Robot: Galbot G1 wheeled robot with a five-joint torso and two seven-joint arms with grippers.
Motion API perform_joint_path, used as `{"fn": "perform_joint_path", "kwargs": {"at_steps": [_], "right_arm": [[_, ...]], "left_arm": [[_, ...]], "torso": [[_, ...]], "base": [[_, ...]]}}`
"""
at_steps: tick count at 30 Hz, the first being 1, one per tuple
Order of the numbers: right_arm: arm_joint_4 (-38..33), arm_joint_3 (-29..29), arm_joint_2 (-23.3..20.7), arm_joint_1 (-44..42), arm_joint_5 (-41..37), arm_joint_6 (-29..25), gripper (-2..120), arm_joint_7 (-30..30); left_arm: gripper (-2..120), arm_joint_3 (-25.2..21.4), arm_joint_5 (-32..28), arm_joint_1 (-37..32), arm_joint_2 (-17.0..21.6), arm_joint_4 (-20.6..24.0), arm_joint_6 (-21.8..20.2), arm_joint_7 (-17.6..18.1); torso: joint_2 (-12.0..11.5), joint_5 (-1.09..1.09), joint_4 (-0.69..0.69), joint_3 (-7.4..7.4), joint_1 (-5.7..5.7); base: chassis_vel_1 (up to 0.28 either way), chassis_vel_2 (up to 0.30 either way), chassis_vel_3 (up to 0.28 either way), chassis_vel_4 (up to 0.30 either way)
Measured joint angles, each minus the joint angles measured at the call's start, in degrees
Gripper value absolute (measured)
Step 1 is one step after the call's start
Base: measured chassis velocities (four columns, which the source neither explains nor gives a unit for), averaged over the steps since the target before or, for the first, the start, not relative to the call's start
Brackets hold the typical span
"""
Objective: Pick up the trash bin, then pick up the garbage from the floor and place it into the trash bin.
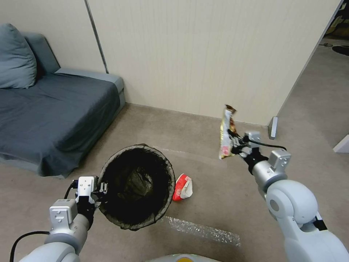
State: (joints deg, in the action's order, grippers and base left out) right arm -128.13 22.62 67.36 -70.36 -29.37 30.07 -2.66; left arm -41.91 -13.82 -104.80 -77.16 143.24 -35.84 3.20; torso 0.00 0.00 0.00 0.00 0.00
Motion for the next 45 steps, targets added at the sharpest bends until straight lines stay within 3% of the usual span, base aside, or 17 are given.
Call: {"fn": "perform_joint_path", "kwargs": {"at_steps": [7,17,32,35,39,41,43,45], "right_arm": [[-0.90,-13.05,-4.83,9.35,-5.42,1.68,0,-2.43],[-1.02,-32.03,-4.86,18.01,-9.75,3.43,0,-5.67],[1.40,-45.08,-3.10,19.42,-6.99,6.55,0,-8.15],[3.07,-47.84,-0.36,19.57,-4.95,6.64,15,-9.49],[4.21,-49.07,1.20,19.76,-4.44,6.70,23,-11.22],[5.19,-49.92,2.48,20.21,-4.21,6.82,36,-12.33],[5.25,-49.99,2.58,20.27,-4.21,6.83,38,-12.38],[5.39,-50.34,3.06,20.61,-4.16,6.86,50,-12.56]], "left_arm": [[2,-0.43,-1.91,1.01,2.54,0.00,-0.83,0.84],[2,-0.14,-2.09,2.29,4.42,0.00,-2.28,1.66],[2,-0.44,-3.07,2.60,5.65,0.00,-3.42,2.72],[2,-0.44,-3.07,2.51,5.33,0.00,-3.46,2.74],[2,-0.42,-3.09,2.49,5.22,0.00,-3.49,2.74],[2,-0.41,-3.14,2.38,5.17,0.00,-3.56,2.74],[2,-0.41,-3.16,2.35,5.16,0.00,-3.57,2.74],[2,-0.41,-3.25,2.27,5.07,0.00,-3.64,2.74]], "torso": [[0.00,-0.02,0.00,0.00,0.00],[0.00,-0.02,0.00,0.00,0.00],[0.00,-0.01,0.00,0.00,-0.01],[0.00,-0.01,0.00,0.00,0.00],[0.00,-0.01,0.00,0.00,0.00],[0.00,-0.01,0.00,0.00,0.00],[0.00,-0.01,0.00,0.00,0.00],[0.00,-0.01,0.00,0.00,0.00]], "base": [[0.000,0.000,0.000,0.000],[0.000,0.000,0.000,0.000],[0.000,0.000,0.000,0.000],[0.000,0.000,0.000,0.000],[0.000,0.000,0.000,0.000],[0.000,0.000,0.000,0.000],[0.000,0.000,0.000,0.000],[0.000,0.000,0.000,0.000]]}}
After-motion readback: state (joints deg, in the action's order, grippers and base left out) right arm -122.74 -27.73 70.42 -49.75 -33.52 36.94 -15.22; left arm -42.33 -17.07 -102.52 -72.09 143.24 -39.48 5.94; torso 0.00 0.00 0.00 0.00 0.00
